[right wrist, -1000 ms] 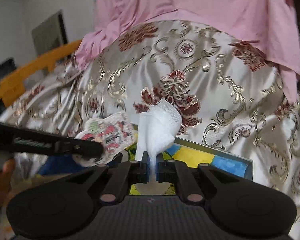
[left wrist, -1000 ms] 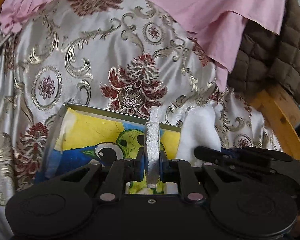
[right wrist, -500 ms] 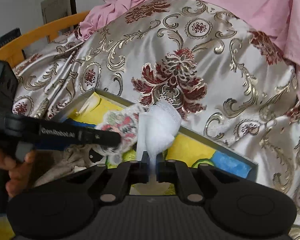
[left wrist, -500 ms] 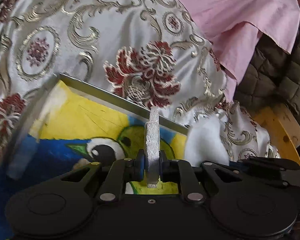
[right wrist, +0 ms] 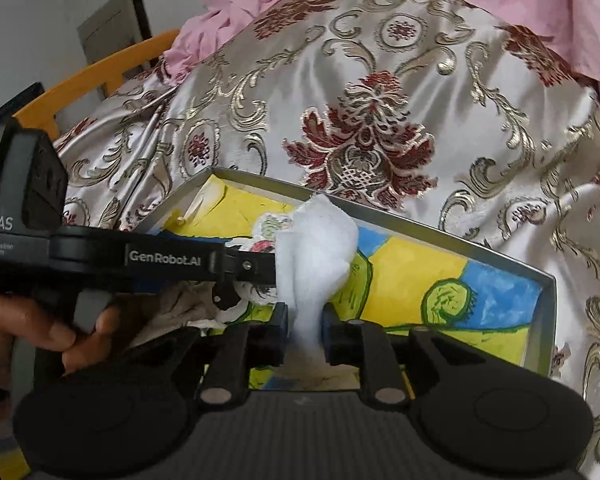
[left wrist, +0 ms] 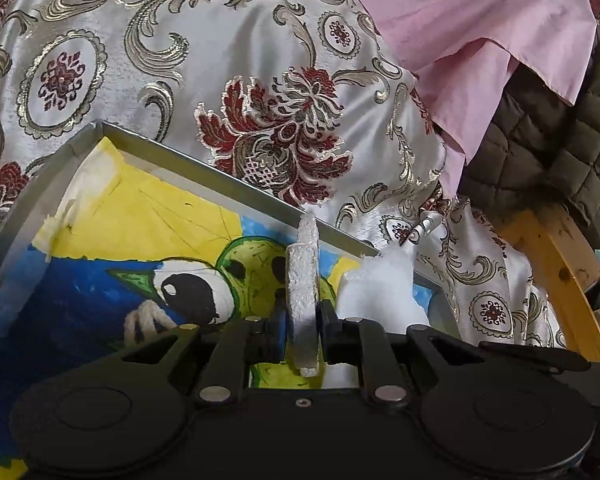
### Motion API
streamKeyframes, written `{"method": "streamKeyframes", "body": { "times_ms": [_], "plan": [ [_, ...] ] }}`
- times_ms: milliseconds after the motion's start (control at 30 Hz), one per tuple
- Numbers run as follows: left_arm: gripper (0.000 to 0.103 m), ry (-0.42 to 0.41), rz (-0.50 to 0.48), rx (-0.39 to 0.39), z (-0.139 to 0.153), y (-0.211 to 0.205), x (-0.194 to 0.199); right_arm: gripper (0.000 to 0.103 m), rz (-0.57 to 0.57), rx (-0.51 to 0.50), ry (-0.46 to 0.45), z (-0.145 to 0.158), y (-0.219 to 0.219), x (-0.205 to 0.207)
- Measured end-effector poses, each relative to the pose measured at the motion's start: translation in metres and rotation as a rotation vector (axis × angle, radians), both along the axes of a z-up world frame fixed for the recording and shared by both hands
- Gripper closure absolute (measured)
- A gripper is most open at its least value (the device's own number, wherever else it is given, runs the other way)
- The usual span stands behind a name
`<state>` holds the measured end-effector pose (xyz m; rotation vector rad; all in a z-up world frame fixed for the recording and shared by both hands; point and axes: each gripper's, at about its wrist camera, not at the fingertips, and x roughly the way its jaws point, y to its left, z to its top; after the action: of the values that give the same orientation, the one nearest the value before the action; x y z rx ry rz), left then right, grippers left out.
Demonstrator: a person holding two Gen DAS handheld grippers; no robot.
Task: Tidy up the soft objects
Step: 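Lower the sock and packet into the tray and open both grippers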
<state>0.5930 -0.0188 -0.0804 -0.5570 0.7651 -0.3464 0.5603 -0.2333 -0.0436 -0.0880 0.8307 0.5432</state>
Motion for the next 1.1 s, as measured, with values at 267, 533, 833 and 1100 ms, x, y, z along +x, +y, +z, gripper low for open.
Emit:
{"method": "streamKeyframes", "body": {
  "times_ms": [267,533,833,1100],
  "plan": [
    [0.083,0.012,0.011,-0.001,-0.002,0.007,-0.004,0.066,-0.060,0.066,0.020,-0.007,-0.006,-0.002],
    [0.073,0.031,0.036,-0.008,0.001,0.012,-0.008,0.053,-0.084,0.167,0.005,0.005,-0.013,-0.006],
    [0.062,0.039,0.063,-0.029,0.008,0.016,-0.014,0.037,-0.080,0.311,-0.012,0.038,-0.023,-0.013],
    [0.048,0.035,0.076,-0.035,0.012,0.022,-0.022,0.030,-0.095,0.376,-0.018,0.051,-0.027,-0.038]
  ]
}}
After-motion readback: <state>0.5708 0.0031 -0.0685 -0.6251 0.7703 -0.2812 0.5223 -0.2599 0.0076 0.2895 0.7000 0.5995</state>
